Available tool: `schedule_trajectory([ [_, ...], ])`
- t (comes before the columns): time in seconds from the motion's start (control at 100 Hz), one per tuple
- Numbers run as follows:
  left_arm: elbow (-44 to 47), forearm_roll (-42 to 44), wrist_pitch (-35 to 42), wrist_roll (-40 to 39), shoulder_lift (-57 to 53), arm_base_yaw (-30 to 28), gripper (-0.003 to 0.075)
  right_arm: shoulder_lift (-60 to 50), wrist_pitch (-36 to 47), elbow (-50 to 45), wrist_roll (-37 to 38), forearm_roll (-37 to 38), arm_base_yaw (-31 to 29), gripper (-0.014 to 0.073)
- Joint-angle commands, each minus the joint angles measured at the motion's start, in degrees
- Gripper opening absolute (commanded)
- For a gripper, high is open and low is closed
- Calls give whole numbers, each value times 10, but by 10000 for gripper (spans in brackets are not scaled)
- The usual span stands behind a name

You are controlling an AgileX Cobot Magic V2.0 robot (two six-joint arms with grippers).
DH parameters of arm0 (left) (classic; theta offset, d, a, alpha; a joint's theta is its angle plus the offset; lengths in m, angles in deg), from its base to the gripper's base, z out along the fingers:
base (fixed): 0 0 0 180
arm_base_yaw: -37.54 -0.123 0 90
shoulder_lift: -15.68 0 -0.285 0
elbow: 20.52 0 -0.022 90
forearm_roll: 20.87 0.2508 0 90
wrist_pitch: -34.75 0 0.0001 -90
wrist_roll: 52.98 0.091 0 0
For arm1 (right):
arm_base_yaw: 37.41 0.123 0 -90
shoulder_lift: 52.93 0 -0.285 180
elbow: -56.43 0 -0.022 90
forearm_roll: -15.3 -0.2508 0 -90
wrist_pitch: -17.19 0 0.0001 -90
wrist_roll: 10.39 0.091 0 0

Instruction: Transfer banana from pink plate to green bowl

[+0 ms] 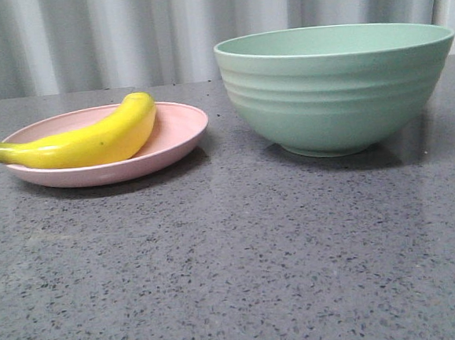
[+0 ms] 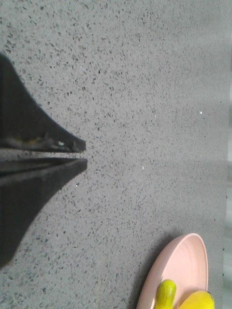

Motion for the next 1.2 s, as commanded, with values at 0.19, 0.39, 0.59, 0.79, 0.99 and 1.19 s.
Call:
schedule_trajectory([
  [0.19,15,-6,18,-6,-19,-2,-19,-11,14,-16,-6,10,-2,-76],
  [0.39,15,-6,18,-6,-19,-2,-19,-11,14,-16,-6,10,-2,-76],
  [0.59,15,10,33,-5,-19,-2,-19,-11,14,-16,-6,10,-2,-76],
  [0.79,15,15,142,-5,-19,-2,-19,-11,14,-16,-6,13,-2,-76],
  [0.99,15,15,155,-5,-19,-2,-19,-11,25,-16,-6,37,-2,-76],
  [1.19,15,15,156,-5,-19,-2,-19,-11,93,-16,-6,37,-2,-76],
])
